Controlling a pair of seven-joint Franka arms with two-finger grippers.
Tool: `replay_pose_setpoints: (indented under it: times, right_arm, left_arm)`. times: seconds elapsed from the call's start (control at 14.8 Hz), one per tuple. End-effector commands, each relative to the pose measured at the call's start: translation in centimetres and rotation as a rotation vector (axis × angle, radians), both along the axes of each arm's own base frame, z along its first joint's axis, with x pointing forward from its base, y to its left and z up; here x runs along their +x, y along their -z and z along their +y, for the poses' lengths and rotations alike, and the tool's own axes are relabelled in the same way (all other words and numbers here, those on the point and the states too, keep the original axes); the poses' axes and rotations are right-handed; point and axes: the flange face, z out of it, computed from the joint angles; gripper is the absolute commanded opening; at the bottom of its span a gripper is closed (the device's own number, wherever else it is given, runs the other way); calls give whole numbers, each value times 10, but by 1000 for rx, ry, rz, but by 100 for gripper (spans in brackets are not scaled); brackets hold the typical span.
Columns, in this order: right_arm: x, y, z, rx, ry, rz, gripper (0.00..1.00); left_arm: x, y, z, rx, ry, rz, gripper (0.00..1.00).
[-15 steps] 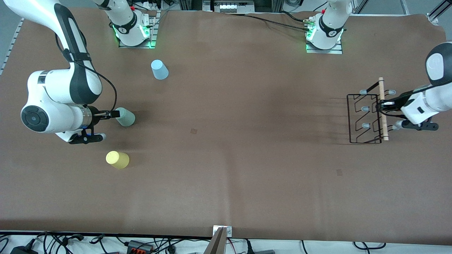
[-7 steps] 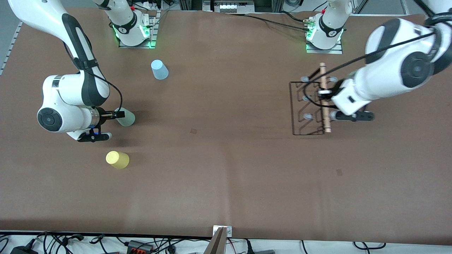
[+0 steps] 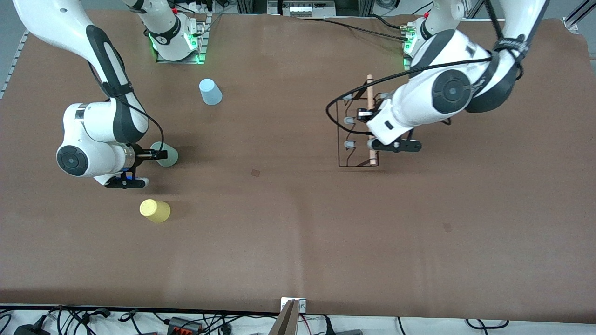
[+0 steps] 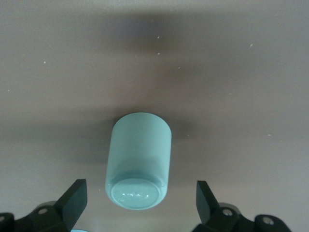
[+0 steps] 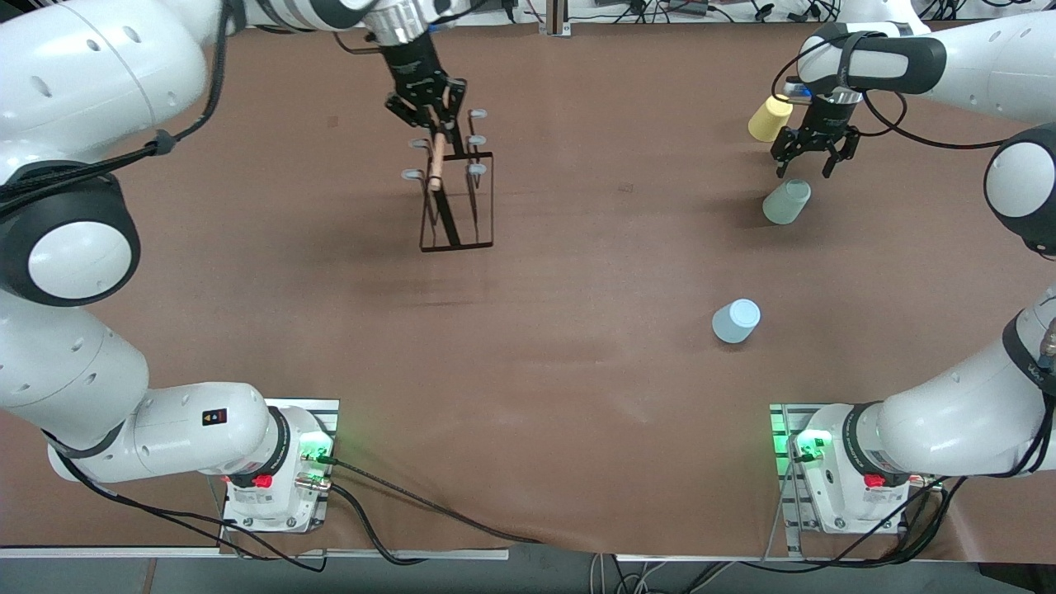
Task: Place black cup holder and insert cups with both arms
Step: 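Place the holder with the left gripper while the right gripper grips the cup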
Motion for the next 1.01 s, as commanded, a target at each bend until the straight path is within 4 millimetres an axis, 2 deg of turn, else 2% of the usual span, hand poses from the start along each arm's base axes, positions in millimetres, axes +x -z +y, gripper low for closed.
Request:
replay_pose_setpoints:
  times: [0.0, 0.07, 0.27, 0.4, 0.61, 0.81, 0.94]
  right_arm:
    - [-8, 7, 3, 23, 39, 1, 100]
    - [-9, 5, 5, 24, 35, -11, 100]
    - [-13, -7, 6, 23, 29, -52, 100]
    - [-21, -9, 6, 21, 24, -85, 100]
    - [-39, 0, 5, 20, 24, -140, 100]
    - [-41, -1, 4, 20, 24, -142, 100]
    - [-44, 2, 4, 19, 24, -139, 100]
  left_arm:
    - [-5, 0, -49, -38, -63, -20, 1]
    - [-6, 11, -64, -51, -62, -27, 1]
    - [-7, 30, -91, -99, -61, -57, 1]
    - [-21, 38, -118, -108, -44, -71, 1]
    - [-29, 48, -137, -109, -40, -101, 1]
    - [-35, 62, -154, -111, -40, -123, 1]
    - [-33, 75, -157, -102, -24, -141, 1]
